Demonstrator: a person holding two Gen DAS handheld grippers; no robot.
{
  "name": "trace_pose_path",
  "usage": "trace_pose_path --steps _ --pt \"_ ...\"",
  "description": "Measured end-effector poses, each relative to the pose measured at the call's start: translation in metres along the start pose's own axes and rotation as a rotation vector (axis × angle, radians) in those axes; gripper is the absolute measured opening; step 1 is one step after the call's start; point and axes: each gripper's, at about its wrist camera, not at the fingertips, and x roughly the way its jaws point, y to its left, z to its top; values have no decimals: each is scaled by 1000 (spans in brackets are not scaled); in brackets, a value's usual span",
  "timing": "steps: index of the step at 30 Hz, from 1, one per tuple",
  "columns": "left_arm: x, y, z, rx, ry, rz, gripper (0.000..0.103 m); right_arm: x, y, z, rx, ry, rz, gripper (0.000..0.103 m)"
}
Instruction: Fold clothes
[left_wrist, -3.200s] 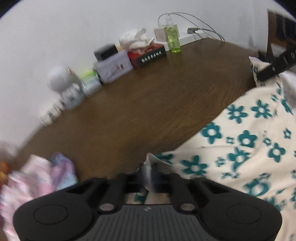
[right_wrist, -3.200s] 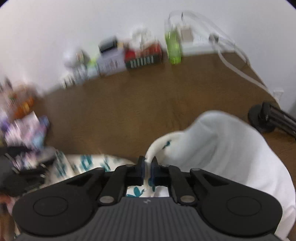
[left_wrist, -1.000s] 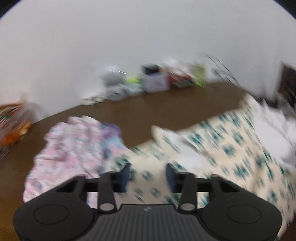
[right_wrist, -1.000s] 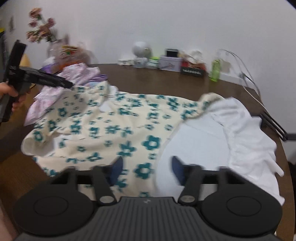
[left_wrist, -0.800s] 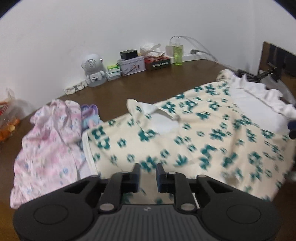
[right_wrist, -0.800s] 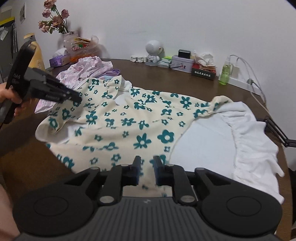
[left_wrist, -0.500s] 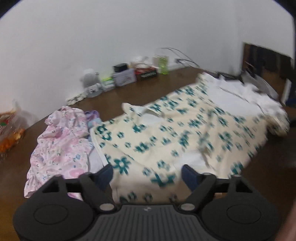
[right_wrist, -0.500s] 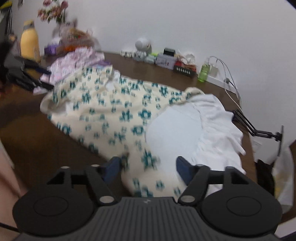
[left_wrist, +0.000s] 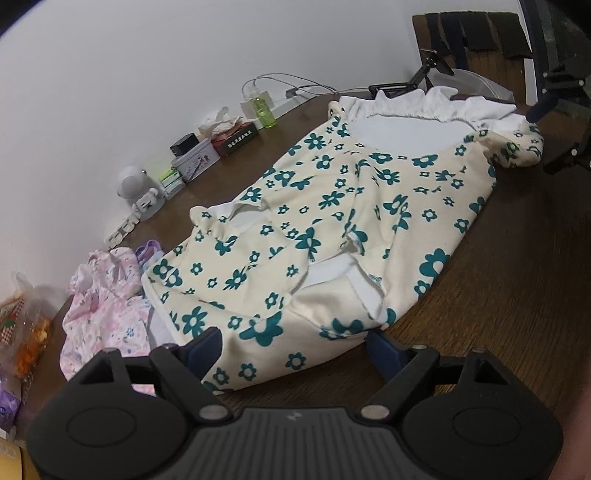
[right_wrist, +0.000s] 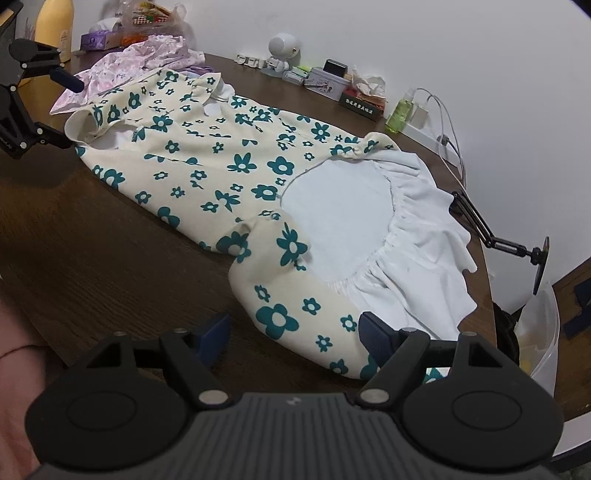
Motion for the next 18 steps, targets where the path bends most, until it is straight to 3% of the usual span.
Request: trace_pose_path --steps 7,12,14,18 --pt "7 -11 2 54 15 3 85 7 1 3 -3 11 10 72" --pt "13 -17 4 113 6 26 84 12 -1 3 12 23 10 64" --pt "16 -20 5 135 6 34 84 13 -1 3 14 27 10 54" --pt "21 -24 7 166 9 24 72 14 -3 3 16 31 16 47"
